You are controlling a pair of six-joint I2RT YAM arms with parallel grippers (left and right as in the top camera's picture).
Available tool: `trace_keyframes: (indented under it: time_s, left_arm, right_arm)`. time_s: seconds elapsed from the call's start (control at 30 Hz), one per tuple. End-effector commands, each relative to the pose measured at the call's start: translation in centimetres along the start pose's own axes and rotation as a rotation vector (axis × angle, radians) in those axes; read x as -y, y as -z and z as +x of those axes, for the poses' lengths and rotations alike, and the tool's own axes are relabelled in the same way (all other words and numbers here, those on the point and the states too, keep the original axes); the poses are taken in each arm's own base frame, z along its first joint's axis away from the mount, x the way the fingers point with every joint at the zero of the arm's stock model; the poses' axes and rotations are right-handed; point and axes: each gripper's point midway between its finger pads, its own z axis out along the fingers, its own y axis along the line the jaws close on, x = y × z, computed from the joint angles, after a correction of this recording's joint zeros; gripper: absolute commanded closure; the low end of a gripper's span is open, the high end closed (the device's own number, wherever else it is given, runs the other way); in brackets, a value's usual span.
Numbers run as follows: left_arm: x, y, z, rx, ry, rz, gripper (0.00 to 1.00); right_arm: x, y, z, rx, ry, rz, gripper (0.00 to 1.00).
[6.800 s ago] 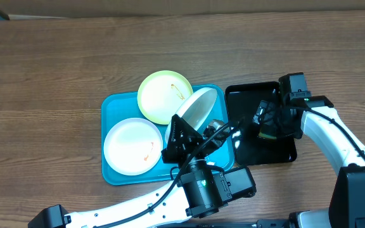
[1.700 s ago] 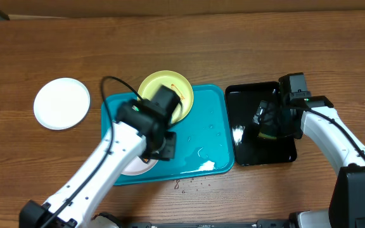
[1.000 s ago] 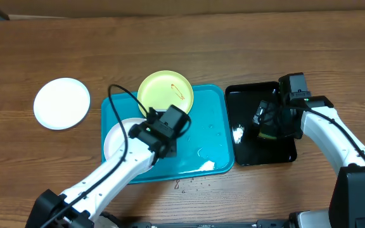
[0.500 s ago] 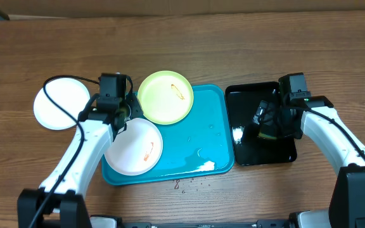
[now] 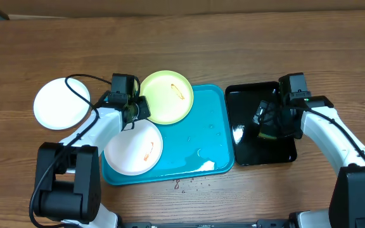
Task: Clean dirty plates on tray and stack at the side
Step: 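Move the left gripper back over the teal tray to the yellow plate, then grip the yellow plate rim with the left gripper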
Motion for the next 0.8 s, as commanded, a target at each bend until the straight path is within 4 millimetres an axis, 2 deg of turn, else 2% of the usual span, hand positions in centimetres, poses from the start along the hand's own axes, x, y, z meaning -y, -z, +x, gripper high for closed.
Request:
trace_keyframes:
  time_s: [0.0,0.13,0.23,0.33,0.6,0.73,0.77]
  left_arm:
    - [2.3,0.6,-1.0,0.003,-0.108,0.105,0.84]
    - [4.3,1.7,-1.1,-0.034,-0.189,0.189,0.96]
    - [5.8,3.2,-1.5,-0.073,-0.197,0.221,0.96]
    - [6.9,3.9,-1.1,-0.108,-0.208,0.246,0.96]
    - [9.3,3.9,2.4,-0.181,-0.304,0.203,0.96]
    - [8.7,3.6,3.4,-0.160,-0.312,0.025,0.94]
    - [8.5,3.6,3.4,-0.145,-0.309,-0.011,0.82]
  right_arm:
    - [0.3,0.0,-0.1,0.008,-0.003,0.011,0.00]
    - [0.3,0.0,-0.1,0.008,-0.003,0.011,0.00]
    - [0.3,0.0,-0.1,0.008,-0.003,0.011,0.00]
    - [0.3,0.0,-0.1,0.008,-0.003,0.011,0.00]
    - [0.3,0.0,-0.1,0.008,-0.003,0.011,0.00]
    - [0.3,0.0,-0.1,0.008,-0.003,0.011,0.00]
    - [0.3,0.0,-0.1,0.008,-0.003,0.011,0.00]
